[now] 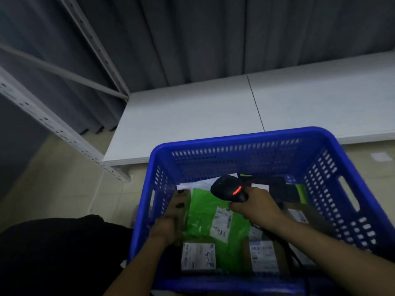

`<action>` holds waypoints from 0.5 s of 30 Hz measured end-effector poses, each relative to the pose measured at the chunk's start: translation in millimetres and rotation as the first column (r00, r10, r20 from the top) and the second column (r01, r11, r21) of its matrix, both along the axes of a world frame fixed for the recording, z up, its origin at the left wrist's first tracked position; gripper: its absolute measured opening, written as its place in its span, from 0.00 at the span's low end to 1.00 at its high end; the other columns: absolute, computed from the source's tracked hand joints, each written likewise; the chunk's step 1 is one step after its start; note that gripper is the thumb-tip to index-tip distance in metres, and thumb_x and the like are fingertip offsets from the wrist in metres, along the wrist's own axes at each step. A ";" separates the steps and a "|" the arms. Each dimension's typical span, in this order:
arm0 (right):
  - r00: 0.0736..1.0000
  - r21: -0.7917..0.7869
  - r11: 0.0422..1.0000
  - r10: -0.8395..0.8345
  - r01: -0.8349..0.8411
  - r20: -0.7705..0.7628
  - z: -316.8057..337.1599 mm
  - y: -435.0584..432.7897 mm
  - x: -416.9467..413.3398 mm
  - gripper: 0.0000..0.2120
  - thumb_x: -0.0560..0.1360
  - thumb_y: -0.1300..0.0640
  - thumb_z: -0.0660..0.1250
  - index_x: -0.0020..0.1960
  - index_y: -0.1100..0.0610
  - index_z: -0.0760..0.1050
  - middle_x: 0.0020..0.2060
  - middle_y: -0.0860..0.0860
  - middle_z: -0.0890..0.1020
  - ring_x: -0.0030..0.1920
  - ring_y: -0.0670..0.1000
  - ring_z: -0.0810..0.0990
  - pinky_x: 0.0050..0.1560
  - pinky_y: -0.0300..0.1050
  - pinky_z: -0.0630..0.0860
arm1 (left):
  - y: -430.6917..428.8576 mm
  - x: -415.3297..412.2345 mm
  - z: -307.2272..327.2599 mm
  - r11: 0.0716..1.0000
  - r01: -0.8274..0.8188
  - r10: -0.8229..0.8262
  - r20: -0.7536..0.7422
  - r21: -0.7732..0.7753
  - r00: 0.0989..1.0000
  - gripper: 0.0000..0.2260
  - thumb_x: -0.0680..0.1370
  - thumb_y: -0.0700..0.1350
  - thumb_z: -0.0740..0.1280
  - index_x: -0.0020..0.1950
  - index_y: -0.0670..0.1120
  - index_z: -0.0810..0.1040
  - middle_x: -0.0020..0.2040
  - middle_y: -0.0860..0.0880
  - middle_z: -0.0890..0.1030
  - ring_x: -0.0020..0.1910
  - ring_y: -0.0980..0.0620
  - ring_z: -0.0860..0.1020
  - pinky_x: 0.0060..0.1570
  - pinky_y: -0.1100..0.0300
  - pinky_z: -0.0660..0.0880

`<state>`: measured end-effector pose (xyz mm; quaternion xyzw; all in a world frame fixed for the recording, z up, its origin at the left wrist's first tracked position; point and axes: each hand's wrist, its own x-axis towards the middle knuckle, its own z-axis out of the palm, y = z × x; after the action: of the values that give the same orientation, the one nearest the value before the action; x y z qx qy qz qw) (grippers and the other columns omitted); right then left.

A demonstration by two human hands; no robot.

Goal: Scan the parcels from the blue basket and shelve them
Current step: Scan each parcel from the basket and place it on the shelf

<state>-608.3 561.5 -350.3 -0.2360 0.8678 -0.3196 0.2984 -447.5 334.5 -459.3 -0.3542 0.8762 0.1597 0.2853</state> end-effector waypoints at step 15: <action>0.982 0.006 1.000 -0.017 0.017 0.188 -28.8 0.4 6.4 0.14 0.73 0.54 0.73 0.38 0.62 0.71 0.33 0.61 0.75 0.33 0.52 0.74 0.28 0.37 0.63 | 7.0 7.5 -26.3 1.000 -0.021 0.021 -0.064 -0.001 0.998 0.39 0.71 0.63 0.70 0.78 0.52 0.59 0.75 0.40 0.60 0.72 0.40 0.59 0.67 0.58 0.59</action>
<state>-602.0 561.9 -379.1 -0.1967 0.8385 -0.3411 0.3768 -440.0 341.5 -485.6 -0.3584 0.8811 0.1733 0.2551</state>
